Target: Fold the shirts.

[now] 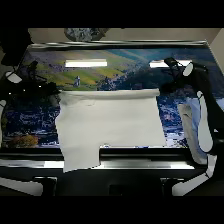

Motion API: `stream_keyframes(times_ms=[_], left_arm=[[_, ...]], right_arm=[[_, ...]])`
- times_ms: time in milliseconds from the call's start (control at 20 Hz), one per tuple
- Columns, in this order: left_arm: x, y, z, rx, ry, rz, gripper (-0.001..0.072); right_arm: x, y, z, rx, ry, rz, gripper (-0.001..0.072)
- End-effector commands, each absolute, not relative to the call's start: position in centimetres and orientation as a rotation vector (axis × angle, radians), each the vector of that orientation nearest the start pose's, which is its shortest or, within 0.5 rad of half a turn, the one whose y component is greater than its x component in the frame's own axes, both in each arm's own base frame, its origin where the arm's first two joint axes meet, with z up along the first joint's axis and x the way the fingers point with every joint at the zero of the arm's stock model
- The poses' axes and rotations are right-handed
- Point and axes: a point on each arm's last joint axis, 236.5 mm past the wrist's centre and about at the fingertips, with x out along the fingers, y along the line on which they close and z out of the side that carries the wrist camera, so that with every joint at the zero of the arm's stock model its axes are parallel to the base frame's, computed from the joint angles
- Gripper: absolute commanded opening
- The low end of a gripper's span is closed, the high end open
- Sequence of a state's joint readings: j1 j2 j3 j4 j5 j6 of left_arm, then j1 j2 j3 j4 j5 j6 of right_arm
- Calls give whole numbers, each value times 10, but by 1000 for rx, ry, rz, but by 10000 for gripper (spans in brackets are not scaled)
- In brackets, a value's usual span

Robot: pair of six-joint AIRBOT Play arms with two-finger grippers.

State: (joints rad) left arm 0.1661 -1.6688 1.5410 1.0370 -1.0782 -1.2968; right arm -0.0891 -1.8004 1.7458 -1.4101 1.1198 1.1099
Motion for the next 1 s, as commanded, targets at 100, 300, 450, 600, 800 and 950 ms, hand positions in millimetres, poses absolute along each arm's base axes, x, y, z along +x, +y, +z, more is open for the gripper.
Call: stream_keyframes(times_ms=[100,300,450,600,800,950], left_arm=[[557,-16,-18,-395,983,-187,28],[499,-22,4,-380,1156,-285,28],[424,-27,-20,-370,1475,-331,28],[390,-25,-45,-389,1611,-304,28],[380,-27,-63,-410,1646,-290,29],[388,-24,-58,-421,1615,-285,245]], right_arm=[[585,-16,-24,-119,978,188,42],[508,-9,-17,-264,1240,366,44],[440,-3,-41,-231,1521,471,43],[411,11,-68,-156,1626,539,42],[406,19,-80,-108,1655,560,44],[410,17,-79,-105,1642,547,270]])
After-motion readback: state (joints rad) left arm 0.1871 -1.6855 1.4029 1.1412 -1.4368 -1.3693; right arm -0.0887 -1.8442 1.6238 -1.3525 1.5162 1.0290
